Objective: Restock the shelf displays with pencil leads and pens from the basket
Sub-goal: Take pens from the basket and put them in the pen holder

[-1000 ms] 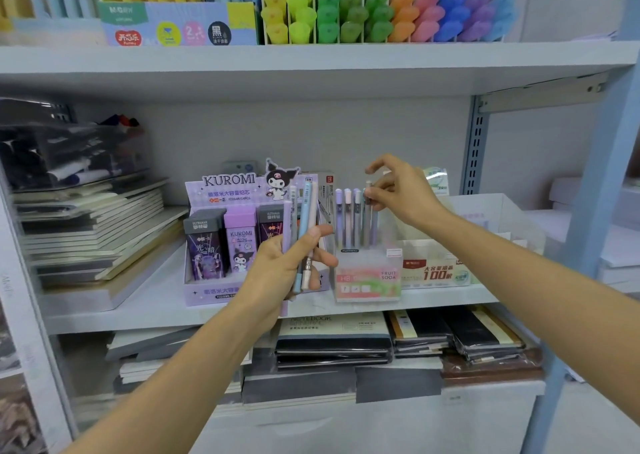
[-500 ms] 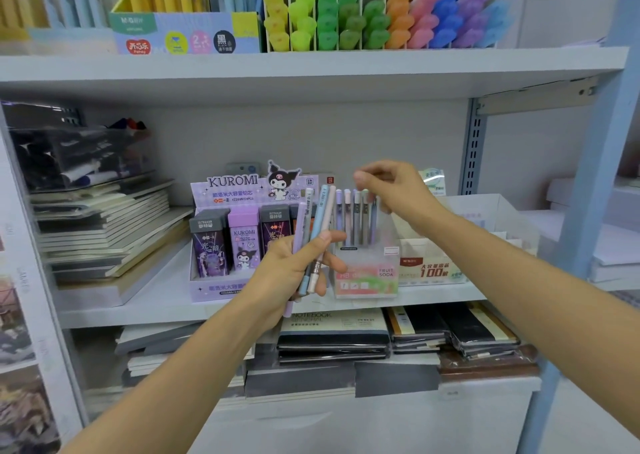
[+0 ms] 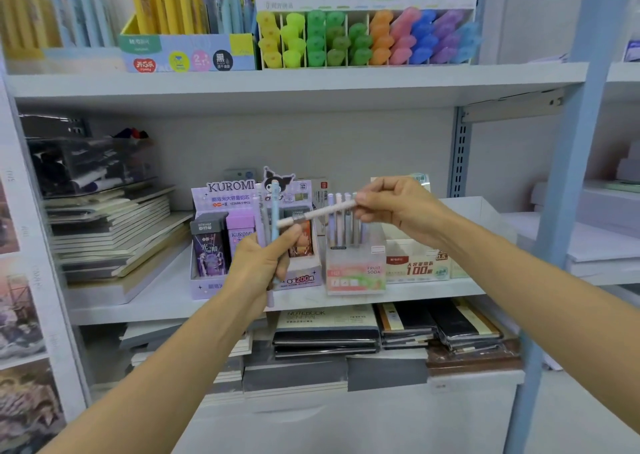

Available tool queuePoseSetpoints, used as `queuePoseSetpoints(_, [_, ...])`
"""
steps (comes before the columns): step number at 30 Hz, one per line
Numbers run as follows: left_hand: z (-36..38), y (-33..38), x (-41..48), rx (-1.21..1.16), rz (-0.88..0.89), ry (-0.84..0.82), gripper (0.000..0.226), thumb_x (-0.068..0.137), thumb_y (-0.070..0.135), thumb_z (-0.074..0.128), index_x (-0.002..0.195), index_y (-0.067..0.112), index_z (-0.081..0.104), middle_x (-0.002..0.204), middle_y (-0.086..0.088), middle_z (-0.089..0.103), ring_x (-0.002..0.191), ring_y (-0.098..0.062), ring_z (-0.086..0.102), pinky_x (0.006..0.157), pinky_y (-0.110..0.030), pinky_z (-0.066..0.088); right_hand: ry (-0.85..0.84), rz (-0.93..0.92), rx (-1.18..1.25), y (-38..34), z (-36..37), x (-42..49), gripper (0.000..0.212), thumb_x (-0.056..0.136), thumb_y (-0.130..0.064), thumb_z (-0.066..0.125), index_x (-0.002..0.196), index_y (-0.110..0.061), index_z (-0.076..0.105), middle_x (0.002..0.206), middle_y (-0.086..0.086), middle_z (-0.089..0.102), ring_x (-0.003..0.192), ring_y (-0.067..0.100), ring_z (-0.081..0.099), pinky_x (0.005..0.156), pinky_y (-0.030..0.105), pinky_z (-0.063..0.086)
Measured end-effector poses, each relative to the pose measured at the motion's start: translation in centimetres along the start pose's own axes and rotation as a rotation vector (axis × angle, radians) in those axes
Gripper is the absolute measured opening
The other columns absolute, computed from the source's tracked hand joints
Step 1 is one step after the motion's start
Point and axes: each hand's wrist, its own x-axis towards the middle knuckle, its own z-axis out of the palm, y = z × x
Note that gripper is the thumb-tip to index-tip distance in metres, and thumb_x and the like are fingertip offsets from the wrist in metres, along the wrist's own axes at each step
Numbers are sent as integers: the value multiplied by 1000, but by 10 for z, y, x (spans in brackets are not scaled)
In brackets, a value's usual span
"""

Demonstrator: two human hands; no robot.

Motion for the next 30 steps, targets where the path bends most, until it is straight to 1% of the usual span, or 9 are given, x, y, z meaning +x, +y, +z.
queuePoseSetpoints(3, [7, 2, 0, -78, 42, 113, 25, 66, 41, 75, 71, 17, 78, 57, -5, 55, 34, -6, 30, 31, -16, 25, -115, 65, -145, 12, 6, -7, 26, 72, -10, 75, 93, 2, 65, 92, 20, 72, 80, 26, 71, 66, 22, 58])
queuePoseSetpoints(6, [16, 3, 1, -148, 30, 190, 52, 68, 37, 77, 107, 5, 69, 46, 6, 49, 34, -5, 31, 31, -16, 25, -213, 74, -201, 21, 14, -10, 18, 79, -6, 74, 94, 0, 66, 93, 19, 73, 82, 27, 72, 67, 23, 58])
queuePoseSetpoints(9, [21, 4, 2, -104, 45, 194, 49, 66, 39, 78, 103, 10, 69, 43, 6, 40, 34, -6, 30, 32, -17, 26, -320, 87, -292, 22, 20, -11, 14, 82, -11, 75, 92, -5, 68, 92, 17, 74, 84, 27, 72, 71, 26, 58])
queuePoseSetpoints(14, [27, 3, 2, 23, 103, 98, 30, 70, 36, 75, 90, 14, 71, 41, 8, 40, 33, -5, 30, 33, -15, 28, -56, -170, -338, 10, 34, 1, 14, 87, -23, 69, 98, -15, 72, 87, 1, 75, 78, 15, 69, 67, 25, 58])
queuePoseSetpoints(18, [33, 2, 5, 96, 123, 32, 6, 82, 24, 73, 84, 19, 70, 39, 10, 46, 33, -3, 34, 33, -15, 31, -90, -173, -442, 0, 41, 10, 11, 86, -26, 71, 94, -20, 75, 86, -2, 74, 79, 7, 67, 71, 24, 55])
queuePoseSetpoints(21, [32, 1, 12, 95, 129, 44, 11, 85, 27, 71, 84, 16, 69, 42, 11, 49, 34, -3, 31, 34, -15, 29, -96, -181, -454, -7, 34, 15, 10, 90, -21, 66, 95, -14, 71, 85, 3, 72, 76, 12, 65, 72, 26, 54])
queuePoseSetpoints(25, [25, 1, 22, 15, 82, -2, 26, 89, 37, 64, 90, 14, 77, 58, 1, 38, 39, -9, 21, 35, -18, 19, 150, -258, -350, -20, 9, 24, 13, 93, -11, 60, 101, -2, 64, 90, 12, 70, 74, 15, 68, 69, 23, 56])
queuePoseSetpoints(28, [24, -1, 27, -22, 42, -42, 36, 82, 35, 63, 100, 6, 73, 63, -1, 37, 41, -11, 21, 35, -20, 20, 313, -282, -340, -20, -13, 29, 16, 90, -6, 64, 102, 5, 63, 88, 18, 71, 69, 17, 70, 66, 24, 59])
queuePoseSetpoints(30, [23, -5, 28, -11, 36, -53, 28, 91, 27, 54, 101, 12, 75, 66, -3, 37, 43, -12, 21, 36, -21, 20, 375, -244, -397, -12, -25, 31, 17, 89, -6, 66, 101, 5, 62, 88, 22, 71, 67, 18, 70, 63, 25, 59])
